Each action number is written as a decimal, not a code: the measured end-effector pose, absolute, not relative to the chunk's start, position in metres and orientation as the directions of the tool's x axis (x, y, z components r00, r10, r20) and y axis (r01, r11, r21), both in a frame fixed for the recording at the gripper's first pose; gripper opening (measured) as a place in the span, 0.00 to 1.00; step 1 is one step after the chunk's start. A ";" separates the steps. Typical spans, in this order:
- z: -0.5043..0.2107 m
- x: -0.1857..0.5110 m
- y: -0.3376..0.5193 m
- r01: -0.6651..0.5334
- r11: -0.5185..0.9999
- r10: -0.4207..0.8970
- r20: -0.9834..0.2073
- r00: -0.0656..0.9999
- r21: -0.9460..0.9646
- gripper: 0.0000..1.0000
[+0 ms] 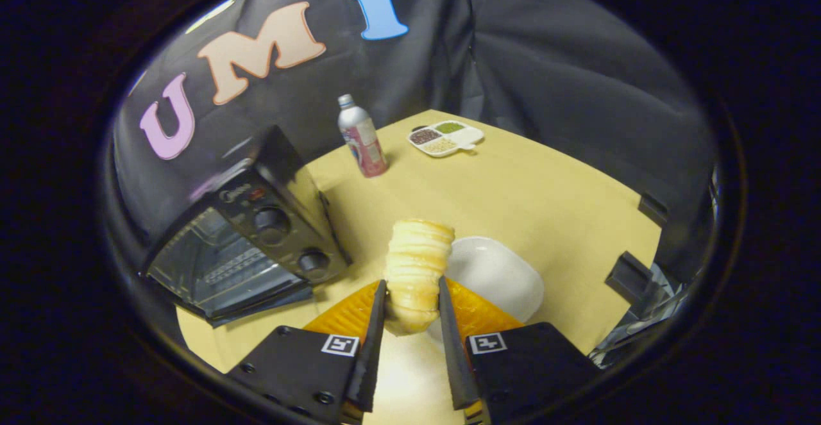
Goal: Open the toaster oven, put the food inside, and close the toaster oven door.
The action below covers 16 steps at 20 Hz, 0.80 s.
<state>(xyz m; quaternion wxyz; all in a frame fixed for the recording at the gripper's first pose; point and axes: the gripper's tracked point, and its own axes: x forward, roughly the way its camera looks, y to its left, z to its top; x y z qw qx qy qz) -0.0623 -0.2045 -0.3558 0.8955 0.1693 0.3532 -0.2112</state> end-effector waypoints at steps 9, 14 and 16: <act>-0.339 -0.049 -0.073 0.428 0.854 -0.128 -0.680 0.722 0.294 0.48; -0.342 -0.031 -0.024 0.445 0.815 -0.091 -0.676 0.731 0.372 0.48; -0.342 -0.020 -0.008 0.451 0.795 -0.077 -0.671 0.737 0.404 0.48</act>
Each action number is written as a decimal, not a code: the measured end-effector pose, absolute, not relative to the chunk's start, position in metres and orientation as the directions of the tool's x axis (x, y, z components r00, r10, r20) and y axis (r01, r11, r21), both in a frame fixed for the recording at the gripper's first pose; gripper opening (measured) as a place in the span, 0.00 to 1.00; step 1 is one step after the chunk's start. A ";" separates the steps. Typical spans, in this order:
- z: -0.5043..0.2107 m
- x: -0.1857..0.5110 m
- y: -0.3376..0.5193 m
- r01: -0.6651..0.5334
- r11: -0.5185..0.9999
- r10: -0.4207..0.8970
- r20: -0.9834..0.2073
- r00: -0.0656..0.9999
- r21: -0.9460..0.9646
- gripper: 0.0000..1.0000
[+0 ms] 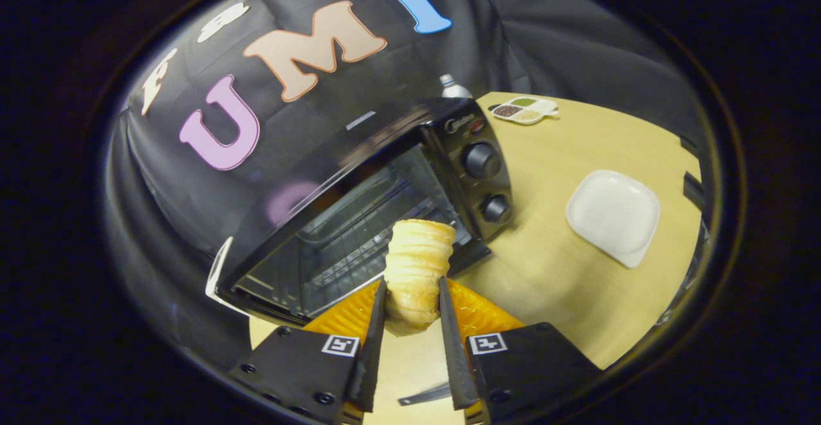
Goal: Open the toaster oven, put the food inside, and close the toaster oven door.
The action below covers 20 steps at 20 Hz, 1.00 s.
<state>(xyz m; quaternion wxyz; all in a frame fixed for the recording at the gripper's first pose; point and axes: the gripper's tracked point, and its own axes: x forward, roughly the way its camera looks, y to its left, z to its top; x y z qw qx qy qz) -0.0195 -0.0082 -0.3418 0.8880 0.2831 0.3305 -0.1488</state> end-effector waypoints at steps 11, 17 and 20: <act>-0.352 0.043 0.040 0.489 0.700 -0.080 -0.624 0.777 0.520 0.48; -0.361 0.057 0.051 0.479 0.705 -0.069 -0.621 0.781 0.524 0.67; -0.364 0.056 0.050 0.475 0.717 -0.075 -0.621 0.780 0.510 0.79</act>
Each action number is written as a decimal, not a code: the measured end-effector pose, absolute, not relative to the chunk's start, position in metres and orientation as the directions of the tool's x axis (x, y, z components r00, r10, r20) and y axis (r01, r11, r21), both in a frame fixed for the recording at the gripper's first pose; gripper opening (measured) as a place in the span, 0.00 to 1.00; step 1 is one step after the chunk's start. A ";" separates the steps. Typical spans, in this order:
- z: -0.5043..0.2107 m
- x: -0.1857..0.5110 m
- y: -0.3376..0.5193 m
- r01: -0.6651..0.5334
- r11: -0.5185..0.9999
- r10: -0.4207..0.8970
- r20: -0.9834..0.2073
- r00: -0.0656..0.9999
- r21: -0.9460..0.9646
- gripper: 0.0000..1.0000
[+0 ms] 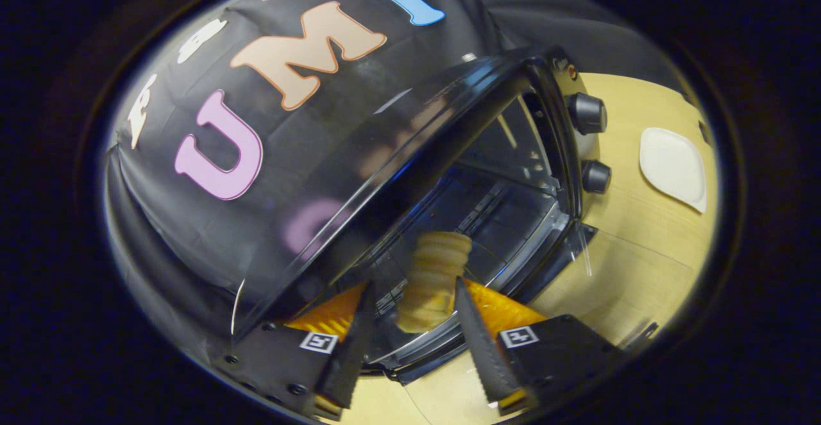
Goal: Open the toaster oven, put the food inside, and close the toaster oven door.
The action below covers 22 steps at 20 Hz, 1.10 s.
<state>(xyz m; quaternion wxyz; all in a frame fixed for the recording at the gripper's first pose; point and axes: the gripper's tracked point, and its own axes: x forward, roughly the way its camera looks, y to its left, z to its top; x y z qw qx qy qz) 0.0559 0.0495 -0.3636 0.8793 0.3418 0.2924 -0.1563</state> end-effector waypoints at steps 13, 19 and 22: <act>-0.374 -0.013 0.062 0.373 0.859 -0.024 -0.700 0.713 0.350 1.00; -0.361 -0.051 0.059 0.263 0.937 -0.024 -0.707 0.707 0.231 1.00; -0.356 -0.073 0.051 0.236 0.955 -0.040 -0.712 0.701 0.179 1.00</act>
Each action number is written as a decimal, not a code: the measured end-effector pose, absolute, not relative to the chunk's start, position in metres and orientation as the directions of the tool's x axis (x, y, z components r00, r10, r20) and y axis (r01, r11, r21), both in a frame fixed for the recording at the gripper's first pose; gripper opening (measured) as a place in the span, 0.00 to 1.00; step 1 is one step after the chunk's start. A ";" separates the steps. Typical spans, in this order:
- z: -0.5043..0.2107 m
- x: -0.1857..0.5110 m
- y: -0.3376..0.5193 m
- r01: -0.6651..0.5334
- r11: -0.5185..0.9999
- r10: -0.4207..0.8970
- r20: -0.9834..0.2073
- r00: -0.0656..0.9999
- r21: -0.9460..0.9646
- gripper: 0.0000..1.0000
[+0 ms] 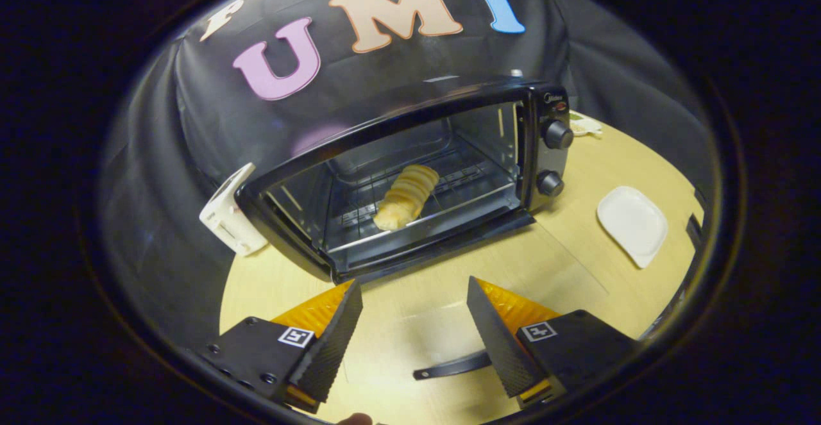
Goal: Open the toaster oven, put the food inside, and close the toaster oven door.
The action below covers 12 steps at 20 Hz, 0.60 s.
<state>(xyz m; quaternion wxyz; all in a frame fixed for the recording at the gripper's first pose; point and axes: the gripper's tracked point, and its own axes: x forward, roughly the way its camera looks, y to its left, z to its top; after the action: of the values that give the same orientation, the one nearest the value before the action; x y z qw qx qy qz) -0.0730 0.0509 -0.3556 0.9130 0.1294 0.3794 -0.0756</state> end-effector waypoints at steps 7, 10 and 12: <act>-0.367 -0.127 0.032 0.152 0.986 -0.051 -0.759 0.649 0.064 1.00; -0.372 -0.148 0.027 0.111 0.993 -0.042 -0.776 0.629 0.036 1.00; -0.377 -0.160 0.023 0.086 0.996 -0.037 -0.787 0.616 0.021 1.00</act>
<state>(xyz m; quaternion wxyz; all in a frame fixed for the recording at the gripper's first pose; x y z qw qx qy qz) -0.1596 0.0231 -0.3774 0.8985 0.0283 0.4366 -0.0342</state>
